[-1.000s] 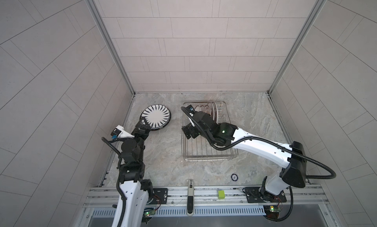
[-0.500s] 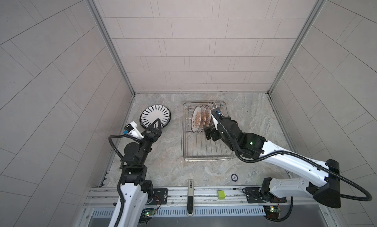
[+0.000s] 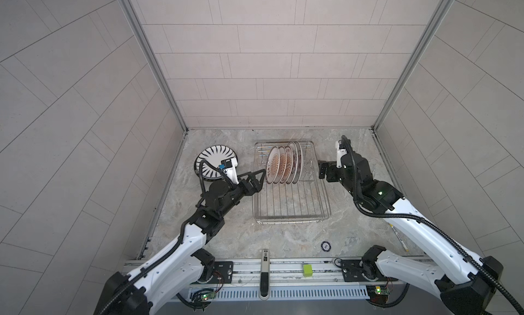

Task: Unload the plates from the dish rack
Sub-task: Pick up the plate from the dish rack.

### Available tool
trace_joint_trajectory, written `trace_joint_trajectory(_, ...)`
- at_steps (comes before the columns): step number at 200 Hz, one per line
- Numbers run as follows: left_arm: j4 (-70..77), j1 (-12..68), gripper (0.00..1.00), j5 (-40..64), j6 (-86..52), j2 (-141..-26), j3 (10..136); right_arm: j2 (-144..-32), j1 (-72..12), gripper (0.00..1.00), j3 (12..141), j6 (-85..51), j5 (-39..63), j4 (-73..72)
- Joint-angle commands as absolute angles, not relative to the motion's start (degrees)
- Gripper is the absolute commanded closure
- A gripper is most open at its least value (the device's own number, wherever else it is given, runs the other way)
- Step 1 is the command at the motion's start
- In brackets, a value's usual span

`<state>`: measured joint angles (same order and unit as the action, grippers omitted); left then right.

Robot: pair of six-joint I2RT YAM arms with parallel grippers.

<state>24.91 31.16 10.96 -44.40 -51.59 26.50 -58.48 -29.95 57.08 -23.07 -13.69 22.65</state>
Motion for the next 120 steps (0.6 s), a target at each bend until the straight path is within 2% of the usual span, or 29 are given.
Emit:
trace_joint_trajectory(1,29.7,34.7,0.00,8.4,-40.6,-55.7,30.6,-57.6,-26.8,0.00,57.7,-24.5,-7.8,24.8)
trace_joint_trajectory(66,30.3,41.4,0.00,6.5,-37.3,-65.9,37.1,-60.3,-25.6,0.04,59.2,-25.6,-7.2,22.8)
trace_joint_trajectory(86,31.1,41.6,0.00,5.4,-37.2,-68.1,37.5,-62.7,-26.5,0.10,60.7,-24.7,-6.7,21.4)
trace_joint_trajectory(120,32.9,41.6,0.00,4.3,-37.0,-69.0,36.3,-69.3,-31.1,0.30,66.9,-22.5,-11.9,23.7)
